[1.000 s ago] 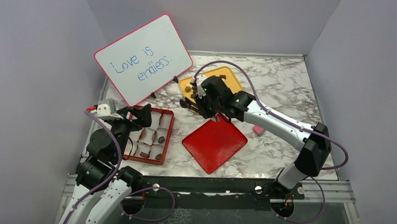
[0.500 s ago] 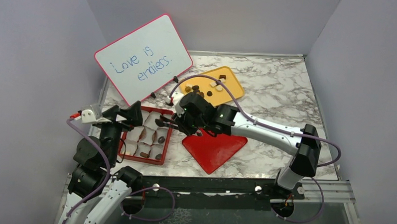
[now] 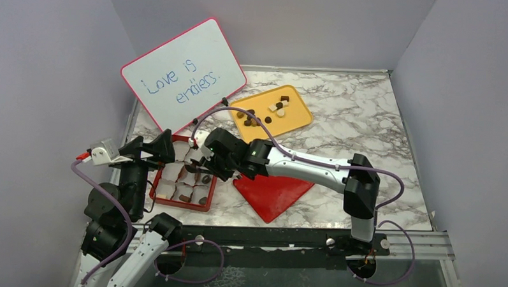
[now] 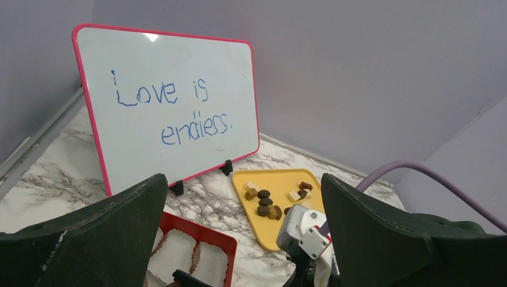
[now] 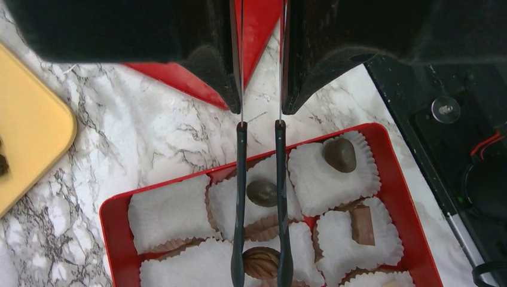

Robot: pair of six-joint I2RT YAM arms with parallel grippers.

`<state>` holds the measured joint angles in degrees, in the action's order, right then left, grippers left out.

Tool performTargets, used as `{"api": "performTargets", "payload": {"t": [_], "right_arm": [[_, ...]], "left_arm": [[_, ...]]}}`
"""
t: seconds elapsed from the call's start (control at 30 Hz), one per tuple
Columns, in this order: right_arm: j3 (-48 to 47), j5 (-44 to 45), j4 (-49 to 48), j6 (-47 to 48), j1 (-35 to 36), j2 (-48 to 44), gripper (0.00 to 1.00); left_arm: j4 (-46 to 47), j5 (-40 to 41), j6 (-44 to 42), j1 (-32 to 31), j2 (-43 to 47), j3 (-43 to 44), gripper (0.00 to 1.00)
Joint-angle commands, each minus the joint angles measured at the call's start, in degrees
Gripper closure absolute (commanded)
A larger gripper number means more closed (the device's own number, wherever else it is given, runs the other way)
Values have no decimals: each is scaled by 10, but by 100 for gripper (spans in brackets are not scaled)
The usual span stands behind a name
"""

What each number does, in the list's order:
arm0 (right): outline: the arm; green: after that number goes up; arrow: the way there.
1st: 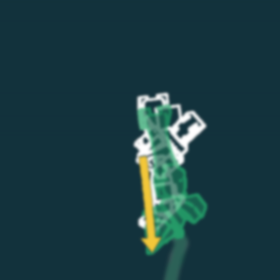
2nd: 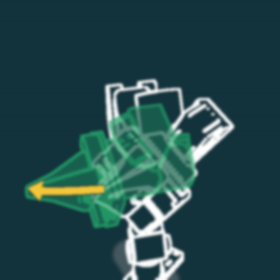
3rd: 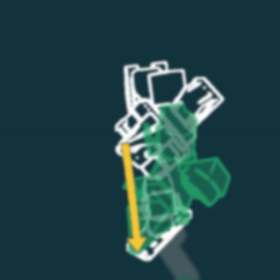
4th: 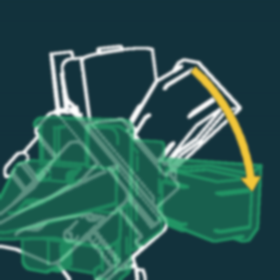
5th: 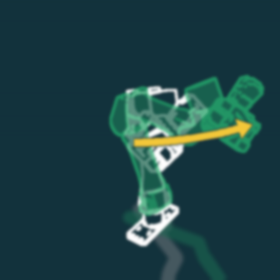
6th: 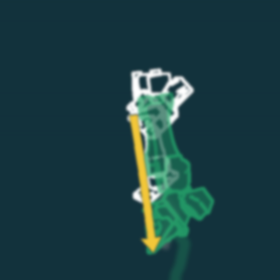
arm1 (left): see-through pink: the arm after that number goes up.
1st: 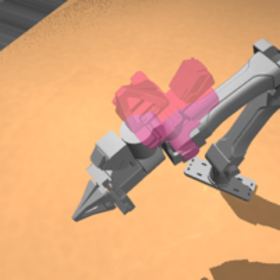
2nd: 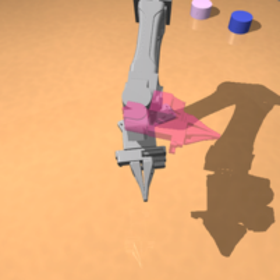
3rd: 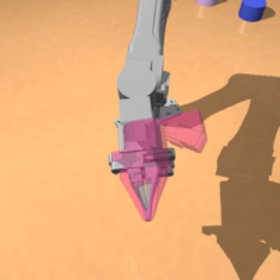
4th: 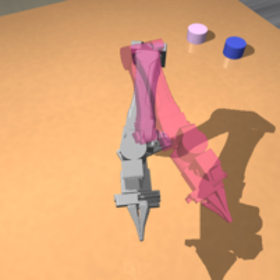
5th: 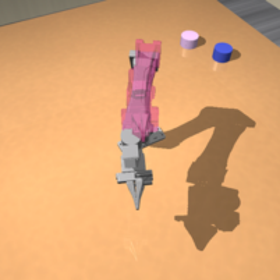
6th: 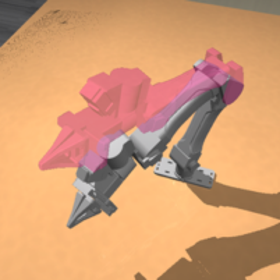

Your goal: Pack the chocolate

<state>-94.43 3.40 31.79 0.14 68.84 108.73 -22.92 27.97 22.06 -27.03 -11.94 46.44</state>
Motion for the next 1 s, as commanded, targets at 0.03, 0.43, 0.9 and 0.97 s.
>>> {"api": "performTargets", "payload": {"t": [0.03, 0.43, 0.9, 0.97], "right_arm": [[-43, -12, -24, 27, 7, 29, 68], [-78, -9, 17, 42, 8, 85, 67], [-63, 1, 16, 41, 10, 67, 62], [-60, 5, 15, 39, 10, 61, 62]], "left_arm": [[-5, 16, 0, -1, 8, 8, 1], [-4, 21, -4, -1, 8, 1, 1], [-4, 20, -2, -1, 3, -5, 1], [-4, 22, -2, -1, 3, -6, 1]]}}
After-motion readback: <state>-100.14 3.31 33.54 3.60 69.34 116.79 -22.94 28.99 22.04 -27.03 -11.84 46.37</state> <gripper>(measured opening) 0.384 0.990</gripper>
